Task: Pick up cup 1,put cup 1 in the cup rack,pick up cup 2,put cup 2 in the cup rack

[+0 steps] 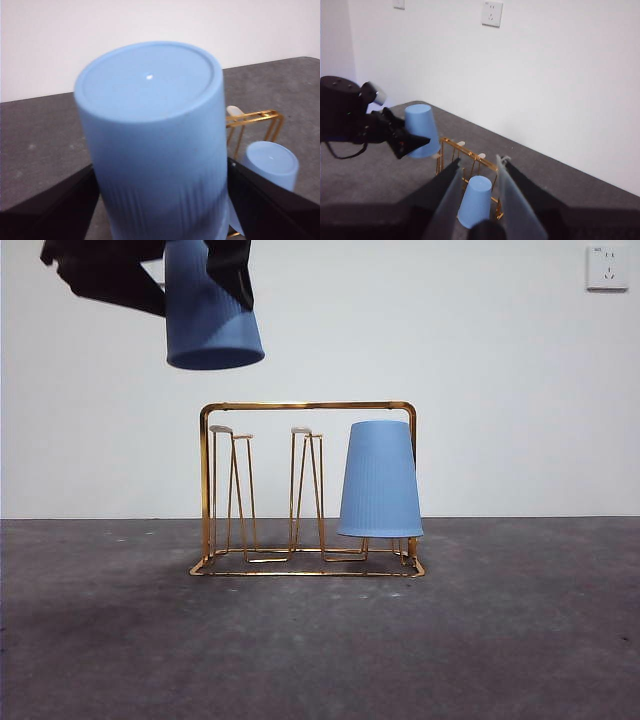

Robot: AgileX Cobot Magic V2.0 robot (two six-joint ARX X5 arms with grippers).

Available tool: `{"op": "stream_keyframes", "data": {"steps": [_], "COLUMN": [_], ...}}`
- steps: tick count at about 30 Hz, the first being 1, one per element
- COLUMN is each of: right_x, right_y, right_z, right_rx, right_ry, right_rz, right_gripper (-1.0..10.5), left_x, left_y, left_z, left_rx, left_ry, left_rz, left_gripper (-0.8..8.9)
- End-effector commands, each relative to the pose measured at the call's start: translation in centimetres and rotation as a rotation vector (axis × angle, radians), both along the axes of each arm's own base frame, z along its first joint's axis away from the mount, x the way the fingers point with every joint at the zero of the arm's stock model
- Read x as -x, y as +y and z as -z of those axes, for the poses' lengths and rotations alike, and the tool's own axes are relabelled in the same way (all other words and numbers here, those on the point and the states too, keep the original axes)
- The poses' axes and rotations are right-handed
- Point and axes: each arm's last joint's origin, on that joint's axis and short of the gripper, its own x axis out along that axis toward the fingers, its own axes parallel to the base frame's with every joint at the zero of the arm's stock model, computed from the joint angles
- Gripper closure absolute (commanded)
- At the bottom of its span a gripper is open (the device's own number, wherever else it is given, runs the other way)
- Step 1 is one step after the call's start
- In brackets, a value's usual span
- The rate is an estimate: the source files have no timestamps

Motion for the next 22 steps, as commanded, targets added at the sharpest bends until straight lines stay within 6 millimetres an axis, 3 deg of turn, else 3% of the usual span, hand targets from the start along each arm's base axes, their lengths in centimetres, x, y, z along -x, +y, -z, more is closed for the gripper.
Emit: {"op": "stream_keyframes", "data": {"steps": [1, 15, 22], "right_x": [-0.1, -0.1, -0.1], "right_y": [0.1, 0.1, 0.1], "right_z": [0.2, 0.4, 0.4], "right_rx": [-0.006, 0.002, -0.008], "right_ry": [0.020, 0.030, 0.039], "right_rz": [0.002, 0.002, 0.003], "right_gripper": [8.2, 8.2, 8.2], "left_x": [-0.9, -4.0, -5.5], "left_y": [0.2, 1.2, 1.1], "left_z": [0.7, 2.7, 4.9], "left_rx": [-0.018, -0.019, -0.060], "left_ry": [0.010, 0.044, 0.109], "left_rz": [0.014, 0.024, 0.047], "left_gripper": [8.19, 8.19, 8.19]}}
